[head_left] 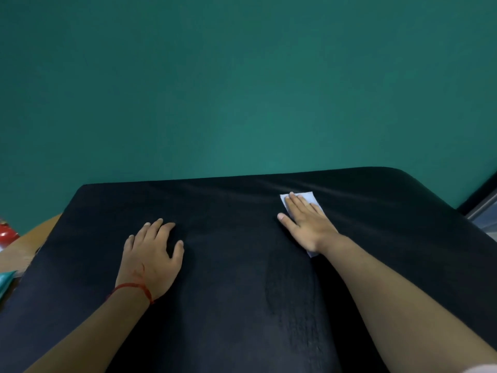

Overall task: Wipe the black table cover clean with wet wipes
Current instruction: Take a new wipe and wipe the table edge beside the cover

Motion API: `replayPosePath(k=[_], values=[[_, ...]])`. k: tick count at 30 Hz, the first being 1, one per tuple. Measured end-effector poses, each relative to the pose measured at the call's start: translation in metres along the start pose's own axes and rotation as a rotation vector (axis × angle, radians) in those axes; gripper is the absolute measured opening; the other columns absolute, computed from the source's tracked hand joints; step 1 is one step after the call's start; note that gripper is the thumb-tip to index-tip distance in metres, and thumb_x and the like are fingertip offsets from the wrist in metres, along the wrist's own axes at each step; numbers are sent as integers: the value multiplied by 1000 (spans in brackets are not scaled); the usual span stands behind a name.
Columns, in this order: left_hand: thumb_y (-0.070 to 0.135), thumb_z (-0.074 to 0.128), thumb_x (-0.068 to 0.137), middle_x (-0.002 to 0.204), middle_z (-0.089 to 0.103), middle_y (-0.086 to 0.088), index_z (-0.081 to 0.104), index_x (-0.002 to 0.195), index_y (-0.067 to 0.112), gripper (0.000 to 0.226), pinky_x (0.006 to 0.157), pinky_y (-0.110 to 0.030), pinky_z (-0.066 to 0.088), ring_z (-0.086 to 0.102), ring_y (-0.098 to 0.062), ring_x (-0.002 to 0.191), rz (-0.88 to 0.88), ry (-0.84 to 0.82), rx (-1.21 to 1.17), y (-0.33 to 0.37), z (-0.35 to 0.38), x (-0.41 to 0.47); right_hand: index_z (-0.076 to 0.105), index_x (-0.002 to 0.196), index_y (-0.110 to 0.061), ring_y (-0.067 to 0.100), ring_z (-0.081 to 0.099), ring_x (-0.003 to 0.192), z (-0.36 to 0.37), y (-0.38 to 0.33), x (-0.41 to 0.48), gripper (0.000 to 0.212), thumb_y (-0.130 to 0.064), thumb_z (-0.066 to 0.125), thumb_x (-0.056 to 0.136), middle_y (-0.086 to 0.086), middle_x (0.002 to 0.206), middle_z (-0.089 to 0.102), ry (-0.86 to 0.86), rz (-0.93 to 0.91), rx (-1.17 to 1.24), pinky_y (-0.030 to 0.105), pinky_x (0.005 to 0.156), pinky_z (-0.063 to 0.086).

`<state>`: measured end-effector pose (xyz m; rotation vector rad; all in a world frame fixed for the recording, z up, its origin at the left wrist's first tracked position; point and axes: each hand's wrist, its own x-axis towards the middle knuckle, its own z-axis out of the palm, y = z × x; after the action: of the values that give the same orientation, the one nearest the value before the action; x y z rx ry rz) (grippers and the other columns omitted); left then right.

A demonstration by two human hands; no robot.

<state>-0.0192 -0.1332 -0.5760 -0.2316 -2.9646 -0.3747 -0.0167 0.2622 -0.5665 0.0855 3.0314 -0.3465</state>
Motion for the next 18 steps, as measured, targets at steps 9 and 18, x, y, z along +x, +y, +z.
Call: replayPosePath(k=[9,18], values=[[54,40,104,166,36,3,43,156,29,58,129,-49,19,25,-20,157,-1,2,-25,1,2,0,3,171,-24,11,-8,163,-14,19,90,85,-74,9,102,-8,178,-6,57,178,-23,43,132,1],[56,33,104,170,29,7,37,159,32,60,131,-47,13,18,-17,159,-14,-25,-34,-1,-1,0,-1,170,-21,14,-12,163,-9,-8,104,97,-82,5,95,-4,178,-10,37,243,-52,45,132,0]])
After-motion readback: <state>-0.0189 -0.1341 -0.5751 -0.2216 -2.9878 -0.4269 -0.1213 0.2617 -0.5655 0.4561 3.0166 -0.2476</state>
